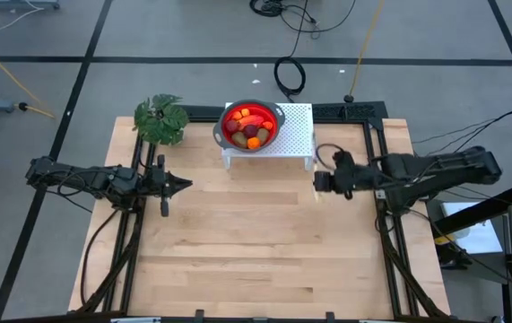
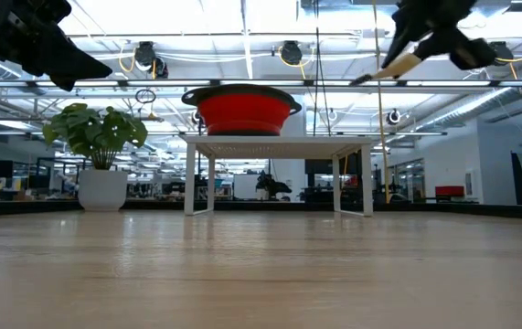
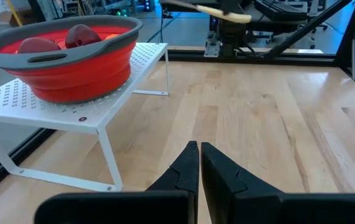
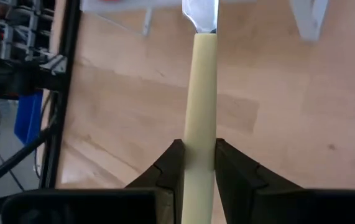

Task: Pick & Place Fruit
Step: Put the yellow knife on the shelf

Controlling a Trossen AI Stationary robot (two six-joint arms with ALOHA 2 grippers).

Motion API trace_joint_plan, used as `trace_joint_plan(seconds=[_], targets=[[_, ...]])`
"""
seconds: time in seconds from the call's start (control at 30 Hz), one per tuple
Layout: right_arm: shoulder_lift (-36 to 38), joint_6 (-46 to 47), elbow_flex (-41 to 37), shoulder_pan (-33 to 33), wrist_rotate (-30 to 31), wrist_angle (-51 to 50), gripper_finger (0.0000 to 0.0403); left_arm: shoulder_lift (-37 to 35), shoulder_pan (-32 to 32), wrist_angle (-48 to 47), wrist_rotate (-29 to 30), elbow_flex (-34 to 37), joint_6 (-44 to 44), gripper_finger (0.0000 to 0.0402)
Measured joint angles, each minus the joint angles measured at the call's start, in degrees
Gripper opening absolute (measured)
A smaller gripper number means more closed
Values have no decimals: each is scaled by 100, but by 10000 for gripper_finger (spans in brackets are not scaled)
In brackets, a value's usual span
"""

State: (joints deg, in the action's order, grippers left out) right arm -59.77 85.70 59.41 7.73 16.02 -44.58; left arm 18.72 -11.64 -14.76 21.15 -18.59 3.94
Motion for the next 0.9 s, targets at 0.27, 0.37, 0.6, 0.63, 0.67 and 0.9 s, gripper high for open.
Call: trace_joint_plan(seconds=[0.27, 0.37, 0.6, 0.63, 0.67, 0.9], targets=[[-139, -1281, 584, -1154, -546, -70, 59, 2, 0, 2, 0, 0, 119, 19], [-264, -1530, 810, -1520, -774, -156, 59, 1, 0, 1, -1, 0, 228, 19], [-807, -2085, 1329, -2225, -1250, -428, 59, 2, 0, -2, -2, 0, 235, 19], [-906, -2166, 1398, -2312, -1324, -409, 59, 0, 0, 0, -1, 0, 234, 19], [-1014, -2233, 1470, -2384, -1354, -419, 59, 0, 0, 0, 0, 0, 234, 19], [-1618, -2341, 1751, -2905, -1868, -431, 59, 1, -1, -1, 0, 0, 176, 19]])
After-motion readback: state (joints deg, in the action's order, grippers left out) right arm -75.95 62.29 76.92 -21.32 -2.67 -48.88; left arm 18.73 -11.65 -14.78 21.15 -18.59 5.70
